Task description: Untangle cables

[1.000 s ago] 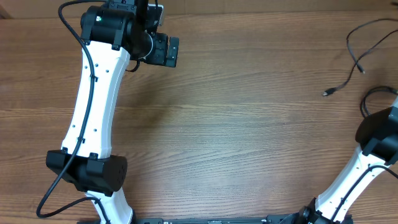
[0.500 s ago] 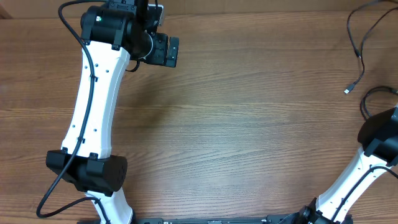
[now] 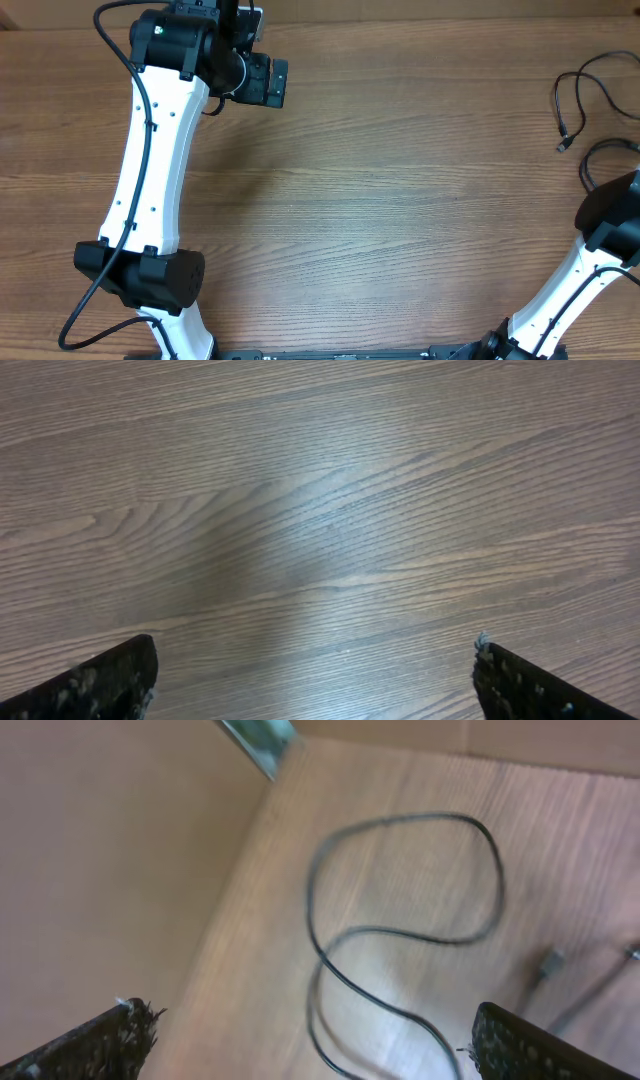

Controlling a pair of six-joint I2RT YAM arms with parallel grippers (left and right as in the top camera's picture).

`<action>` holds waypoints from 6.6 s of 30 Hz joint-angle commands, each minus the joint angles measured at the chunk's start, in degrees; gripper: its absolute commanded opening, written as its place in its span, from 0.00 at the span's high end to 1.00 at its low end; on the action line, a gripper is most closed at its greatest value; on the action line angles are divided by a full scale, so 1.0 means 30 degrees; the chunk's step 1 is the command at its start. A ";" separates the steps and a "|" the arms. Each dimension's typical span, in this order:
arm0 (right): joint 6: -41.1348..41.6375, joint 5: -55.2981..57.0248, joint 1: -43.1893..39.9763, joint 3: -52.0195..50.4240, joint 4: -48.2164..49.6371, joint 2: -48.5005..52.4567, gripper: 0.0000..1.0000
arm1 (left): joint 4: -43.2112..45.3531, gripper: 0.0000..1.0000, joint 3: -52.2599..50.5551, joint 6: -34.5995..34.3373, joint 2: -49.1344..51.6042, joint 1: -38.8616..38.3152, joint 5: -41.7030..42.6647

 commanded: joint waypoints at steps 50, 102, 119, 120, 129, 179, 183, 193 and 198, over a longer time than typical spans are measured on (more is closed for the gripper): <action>-0.4116 -0.3395 0.9974 0.0962 -1.0069 -0.2994 0.00 | 0.0022 0.00 0.0255 -0.0262 -0.0401 -0.0007 0.0189; -0.4116 -0.3395 0.9974 0.0962 -1.0069 -0.2994 0.00 | 3.4665 0.00 -3.8556 -0.4503 -2.7948 0.1290 -0.2557; -0.4116 -0.3395 0.9974 0.0962 -1.0069 -0.2994 0.00 | 2.9551 0.00 -4.2708 -0.5697 -3.5022 0.3286 -0.2987; -0.4116 -0.3395 0.9974 0.0962 -1.0069 -0.2994 0.00 | 2.8603 0.00 -4.2708 -0.5603 -3.5401 0.3286 -0.3009; -0.4116 -0.3395 0.9974 0.0962 -1.0069 -0.2994 0.00 | 2.5944 0.00 -4.2708 -0.2703 -3.6982 0.3286 -0.1953; -0.4277 -0.3818 1.0120 -2.3081 1.0469 -1.3843 0.00 | 2.5944 0.00 -4.2708 -0.2696 -3.6960 0.3279 -0.1989; -0.6572 -0.3854 1.0710 -2.7627 1.5803 -1.7296 0.00 | 2.5944 0.00 -4.2708 -0.2696 -3.6960 0.3279 -0.1989; -0.8794 -0.3432 1.1205 -3.6006 2.4123 -2.5179 0.00 | 2.5951 0.00 -4.2708 -0.2703 -3.6960 0.3279 -0.1996; -0.8786 -0.2215 1.1205 -3.9896 2.6053 -2.8756 0.00 | 2.5951 0.00 -4.2708 -0.2703 -3.6960 0.3279 -0.1996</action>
